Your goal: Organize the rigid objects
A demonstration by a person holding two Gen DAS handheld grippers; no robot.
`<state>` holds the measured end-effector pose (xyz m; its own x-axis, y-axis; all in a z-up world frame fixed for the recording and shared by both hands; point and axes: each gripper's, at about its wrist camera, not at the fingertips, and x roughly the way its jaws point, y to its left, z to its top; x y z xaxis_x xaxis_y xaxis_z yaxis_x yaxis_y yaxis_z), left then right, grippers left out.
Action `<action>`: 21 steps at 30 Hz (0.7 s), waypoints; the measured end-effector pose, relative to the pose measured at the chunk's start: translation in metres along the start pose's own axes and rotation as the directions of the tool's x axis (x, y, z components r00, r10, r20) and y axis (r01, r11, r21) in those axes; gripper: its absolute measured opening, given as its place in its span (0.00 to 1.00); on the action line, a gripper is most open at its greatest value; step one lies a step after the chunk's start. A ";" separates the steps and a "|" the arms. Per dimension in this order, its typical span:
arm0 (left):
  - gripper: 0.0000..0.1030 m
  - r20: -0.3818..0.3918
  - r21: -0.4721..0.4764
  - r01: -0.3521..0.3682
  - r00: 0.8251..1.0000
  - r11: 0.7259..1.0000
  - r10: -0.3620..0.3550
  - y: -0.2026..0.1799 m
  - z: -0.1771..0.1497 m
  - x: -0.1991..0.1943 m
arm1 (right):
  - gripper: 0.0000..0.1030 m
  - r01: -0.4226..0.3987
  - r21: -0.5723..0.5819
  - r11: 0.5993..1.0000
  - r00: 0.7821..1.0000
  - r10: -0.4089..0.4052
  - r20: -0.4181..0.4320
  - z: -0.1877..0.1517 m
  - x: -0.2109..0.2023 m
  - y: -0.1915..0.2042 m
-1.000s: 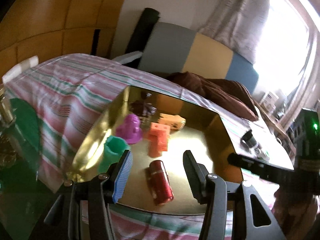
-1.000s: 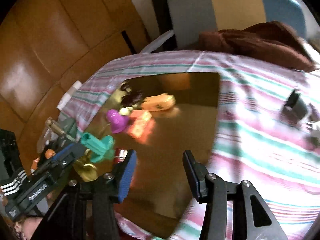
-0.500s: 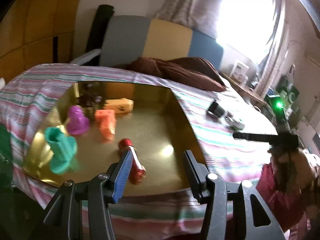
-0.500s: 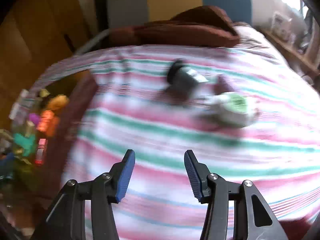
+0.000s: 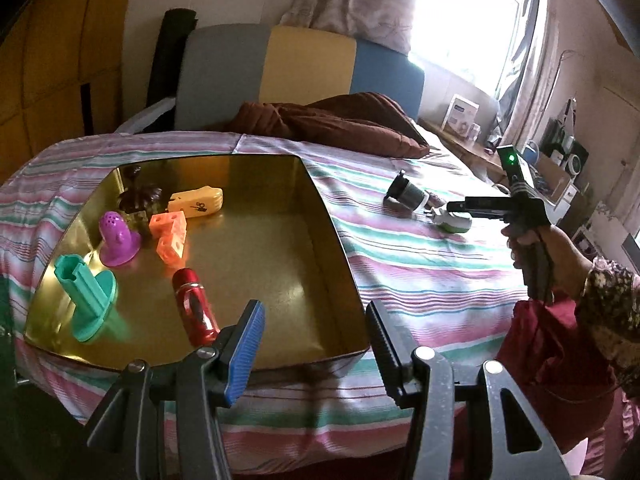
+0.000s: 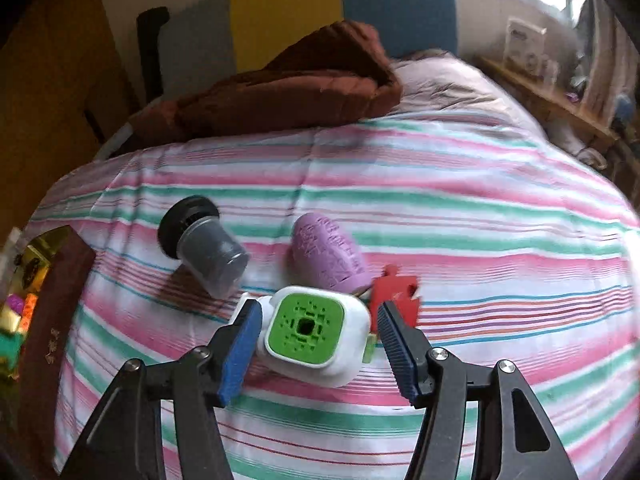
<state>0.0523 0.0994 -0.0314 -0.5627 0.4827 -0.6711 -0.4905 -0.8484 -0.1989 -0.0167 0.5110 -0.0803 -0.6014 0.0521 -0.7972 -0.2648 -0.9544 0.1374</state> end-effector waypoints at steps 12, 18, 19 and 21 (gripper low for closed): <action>0.51 -0.010 0.038 0.013 1.000 0.999 -0.013 -0.018 0.006 0.007 | 0.78 -0.115 -0.210 0.971 0.993 0.117 -0.003 -0.001 -0.027 0.044; 0.51 -0.012 0.026 0.013 1.000 1.000 -0.012 -0.016 0.006 0.007 | 0.51 -0.114 -0.236 0.965 0.988 0.085 -0.131 -0.009 0.005 0.057; 0.51 -0.012 0.022 0.012 1.000 1.000 -0.012 -0.015 0.006 0.008 | 0.50 -0.101 -0.241 0.965 0.990 0.073 -0.124 -0.013 0.005 0.058; 0.51 -0.012 0.014 0.010 1.000 1.000 -0.010 -0.013 0.006 0.007 | 0.50 -0.077 -0.274 0.959 0.994 0.053 -0.093 -0.013 0.001 0.064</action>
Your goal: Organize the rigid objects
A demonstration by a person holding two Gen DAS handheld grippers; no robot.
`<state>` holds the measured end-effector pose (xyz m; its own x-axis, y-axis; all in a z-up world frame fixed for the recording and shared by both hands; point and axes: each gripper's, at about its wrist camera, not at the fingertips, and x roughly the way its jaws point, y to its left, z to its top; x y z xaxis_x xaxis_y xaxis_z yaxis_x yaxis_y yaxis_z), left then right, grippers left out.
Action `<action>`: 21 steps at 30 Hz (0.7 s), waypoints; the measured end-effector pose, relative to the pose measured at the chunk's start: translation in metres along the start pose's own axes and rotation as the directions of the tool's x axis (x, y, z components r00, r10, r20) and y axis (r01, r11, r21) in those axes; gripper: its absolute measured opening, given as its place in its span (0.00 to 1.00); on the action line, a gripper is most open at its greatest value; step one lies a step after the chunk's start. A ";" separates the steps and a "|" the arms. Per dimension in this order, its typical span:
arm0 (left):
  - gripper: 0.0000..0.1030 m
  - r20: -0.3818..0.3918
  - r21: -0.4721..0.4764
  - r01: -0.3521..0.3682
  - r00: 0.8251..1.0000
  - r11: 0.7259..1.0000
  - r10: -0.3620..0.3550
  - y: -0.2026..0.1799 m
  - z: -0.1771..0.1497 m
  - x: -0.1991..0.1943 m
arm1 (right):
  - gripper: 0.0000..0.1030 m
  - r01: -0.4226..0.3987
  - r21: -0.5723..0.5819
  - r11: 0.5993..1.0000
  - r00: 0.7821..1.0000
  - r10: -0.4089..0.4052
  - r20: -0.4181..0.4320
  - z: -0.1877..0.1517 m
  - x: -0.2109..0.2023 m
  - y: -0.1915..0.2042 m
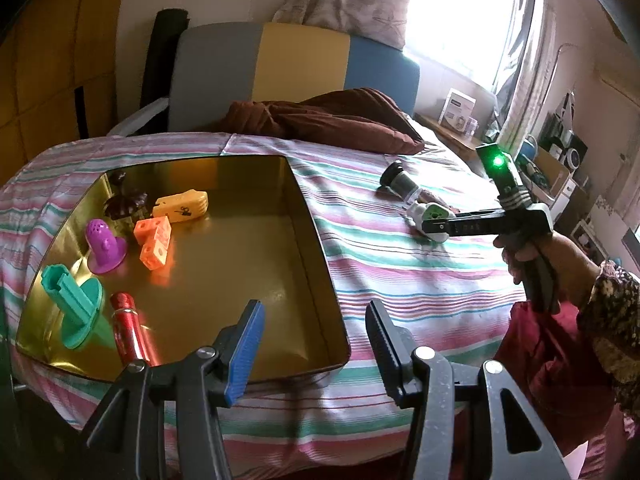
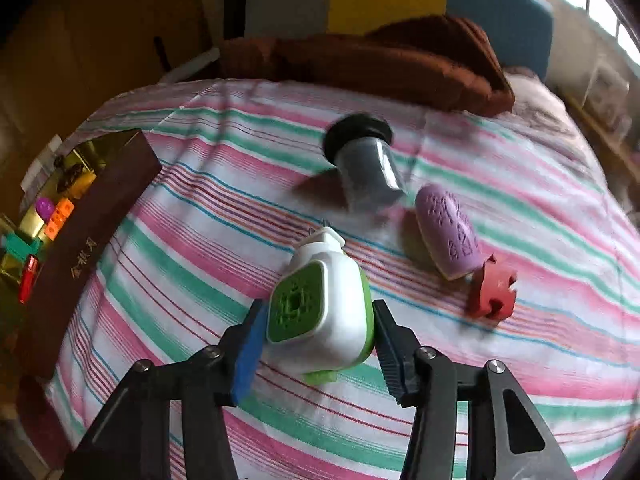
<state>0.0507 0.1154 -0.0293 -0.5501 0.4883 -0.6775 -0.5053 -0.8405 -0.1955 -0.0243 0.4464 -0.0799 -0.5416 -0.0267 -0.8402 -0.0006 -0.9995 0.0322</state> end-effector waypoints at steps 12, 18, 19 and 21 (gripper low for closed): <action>0.51 0.004 -0.004 -0.010 1.000 1.000 0.010 0.003 0.000 -0.002 | 0.66 0.215 -0.387 0.896 0.974 -0.167 0.155 -0.009 -0.019 0.062; 0.51 0.007 -0.010 -0.011 1.000 1.000 0.011 0.005 0.000 -0.003 | 0.69 -0.055 0.109 0.993 0.983 0.035 0.179 0.011 -0.043 -0.020; 0.51 0.005 -0.009 -0.011 1.000 1.000 0.011 0.005 0.000 -0.002 | 0.69 -0.053 0.180 0.982 0.986 0.023 0.166 0.008 -0.041 -0.034; 0.51 0.004 -0.007 -0.008 1.000 1.000 0.008 0.004 0.000 -0.002 | 0.69 -0.061 0.253 0.966 0.990 0.026 0.140 0.004 -0.035 -0.049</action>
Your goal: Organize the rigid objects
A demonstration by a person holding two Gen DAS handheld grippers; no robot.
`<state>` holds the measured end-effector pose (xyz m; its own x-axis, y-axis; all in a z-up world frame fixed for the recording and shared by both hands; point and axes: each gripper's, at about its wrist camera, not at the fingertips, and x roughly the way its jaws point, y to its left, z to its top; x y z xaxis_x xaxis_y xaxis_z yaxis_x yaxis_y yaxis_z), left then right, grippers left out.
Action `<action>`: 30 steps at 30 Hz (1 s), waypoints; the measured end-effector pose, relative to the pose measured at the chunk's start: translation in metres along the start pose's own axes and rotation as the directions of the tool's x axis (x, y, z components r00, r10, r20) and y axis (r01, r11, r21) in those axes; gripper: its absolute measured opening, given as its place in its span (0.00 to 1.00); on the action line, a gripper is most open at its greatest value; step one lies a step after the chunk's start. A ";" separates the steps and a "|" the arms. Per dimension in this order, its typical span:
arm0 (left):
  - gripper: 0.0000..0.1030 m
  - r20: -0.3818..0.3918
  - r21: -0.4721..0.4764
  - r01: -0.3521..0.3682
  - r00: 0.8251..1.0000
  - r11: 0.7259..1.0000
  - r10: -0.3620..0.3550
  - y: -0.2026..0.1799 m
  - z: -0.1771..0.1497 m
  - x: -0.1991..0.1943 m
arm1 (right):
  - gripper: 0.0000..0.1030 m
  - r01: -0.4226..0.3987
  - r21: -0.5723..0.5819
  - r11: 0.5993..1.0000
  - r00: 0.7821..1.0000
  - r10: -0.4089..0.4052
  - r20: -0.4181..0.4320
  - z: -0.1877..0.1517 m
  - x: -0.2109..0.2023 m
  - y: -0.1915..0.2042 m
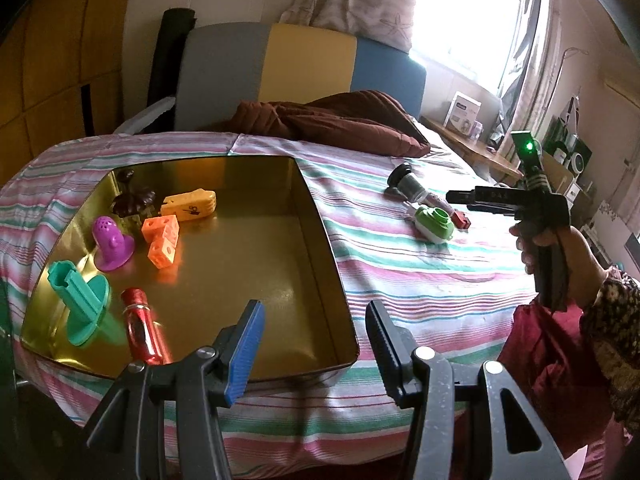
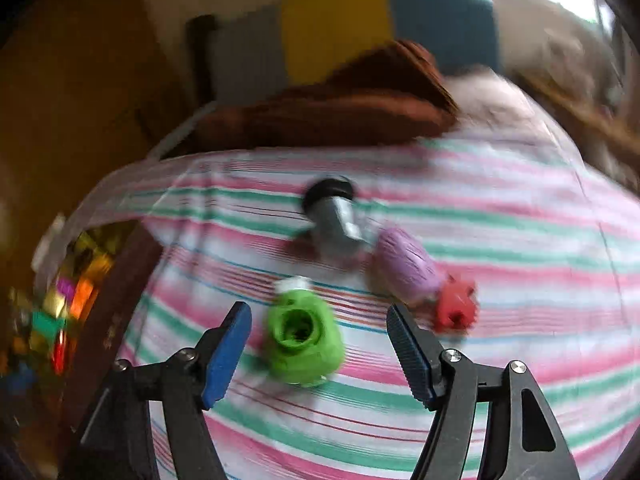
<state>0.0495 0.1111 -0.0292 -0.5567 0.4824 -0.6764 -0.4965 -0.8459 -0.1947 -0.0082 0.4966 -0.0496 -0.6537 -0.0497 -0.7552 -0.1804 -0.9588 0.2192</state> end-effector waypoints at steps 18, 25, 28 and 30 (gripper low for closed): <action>0.51 0.005 0.052 0.029 1.000 0.998 -0.029 -0.027 0.031 0.010 | 0.51 0.076 -0.044 0.996 0.981 -0.083 -0.178 -0.017 0.040 0.020; 0.53 -0.011 0.102 0.089 0.996 0.991 -0.088 -0.079 0.083 0.044 | 0.51 0.204 0.052 0.978 0.954 -0.187 -0.236 -0.017 0.034 -0.016; 0.53 -0.039 0.123 0.120 0.993 0.985 -0.116 -0.105 0.105 0.073 | 0.51 0.213 0.086 0.973 0.951 -0.187 -0.247 -0.017 0.032 -0.025; 0.53 -0.078 0.110 0.110 0.992 0.988 -0.101 -0.121 0.121 0.101 | 0.51 0.238 0.078 0.968 0.945 -0.212 -0.250 -0.016 0.031 -0.028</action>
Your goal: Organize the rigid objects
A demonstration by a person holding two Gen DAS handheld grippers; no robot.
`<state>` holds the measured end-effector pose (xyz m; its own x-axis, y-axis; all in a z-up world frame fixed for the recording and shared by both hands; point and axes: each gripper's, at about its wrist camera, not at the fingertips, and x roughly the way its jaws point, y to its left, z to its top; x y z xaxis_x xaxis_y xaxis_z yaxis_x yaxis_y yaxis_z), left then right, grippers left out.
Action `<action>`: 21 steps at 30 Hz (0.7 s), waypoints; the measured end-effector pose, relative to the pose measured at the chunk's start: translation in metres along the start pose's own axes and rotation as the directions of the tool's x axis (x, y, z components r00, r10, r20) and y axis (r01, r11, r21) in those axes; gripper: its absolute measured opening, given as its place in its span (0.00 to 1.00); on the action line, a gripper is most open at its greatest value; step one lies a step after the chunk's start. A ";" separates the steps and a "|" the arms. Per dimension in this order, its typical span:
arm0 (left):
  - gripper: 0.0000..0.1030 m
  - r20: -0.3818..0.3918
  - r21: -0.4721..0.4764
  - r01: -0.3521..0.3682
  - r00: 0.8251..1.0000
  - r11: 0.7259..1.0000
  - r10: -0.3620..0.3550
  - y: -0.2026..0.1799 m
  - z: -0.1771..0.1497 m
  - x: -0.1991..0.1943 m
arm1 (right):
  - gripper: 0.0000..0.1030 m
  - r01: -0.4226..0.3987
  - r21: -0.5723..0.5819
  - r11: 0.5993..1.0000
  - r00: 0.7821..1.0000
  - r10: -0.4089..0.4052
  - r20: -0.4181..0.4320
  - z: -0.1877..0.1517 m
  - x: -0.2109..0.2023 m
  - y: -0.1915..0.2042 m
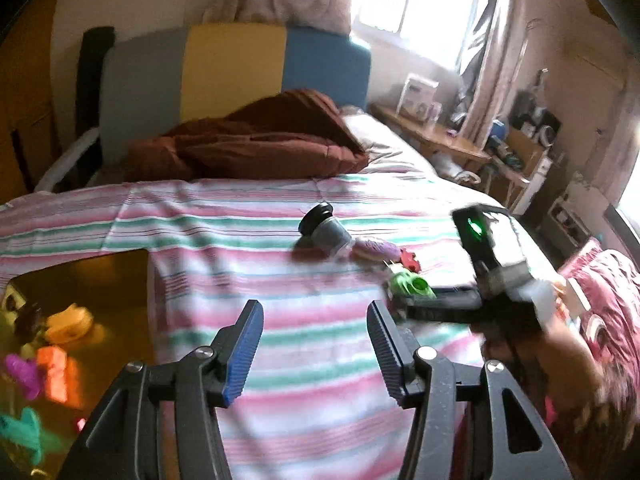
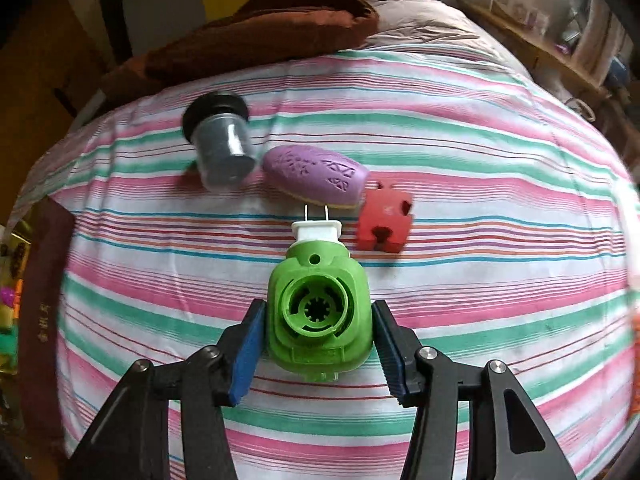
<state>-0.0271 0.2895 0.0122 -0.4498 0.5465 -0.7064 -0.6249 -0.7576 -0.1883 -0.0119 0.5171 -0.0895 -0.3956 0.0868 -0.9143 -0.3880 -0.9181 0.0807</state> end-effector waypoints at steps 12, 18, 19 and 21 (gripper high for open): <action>0.53 -0.144 0.059 -0.080 0.986 0.995 0.088 -0.019 0.050 0.140 | 0.52 -0.080 0.094 0.992 0.996 0.083 -0.030 0.004 0.004 -0.016; 0.53 -0.097 0.139 -0.119 0.986 0.983 0.133 -0.026 0.078 0.170 | 0.52 -0.085 0.101 0.991 0.995 0.089 -0.037 0.002 0.005 -0.014; 0.53 -0.100 0.134 -0.115 0.987 0.984 0.129 -0.026 0.085 0.176 | 0.52 -0.091 0.106 0.990 0.995 0.096 -0.039 0.003 0.006 -0.015; 0.53 -0.122 0.141 -0.121 0.983 0.983 0.139 -0.025 0.094 0.187 | 0.52 -0.099 0.115 0.988 0.994 0.105 -0.043 0.003 0.006 -0.016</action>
<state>-0.1555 0.4441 -0.0514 -0.4510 0.3884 -0.8036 -0.6494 -0.7604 -0.0031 -0.0106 0.5333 -0.0951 -0.3980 -0.0265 -0.9170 -0.4396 -0.8719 0.2160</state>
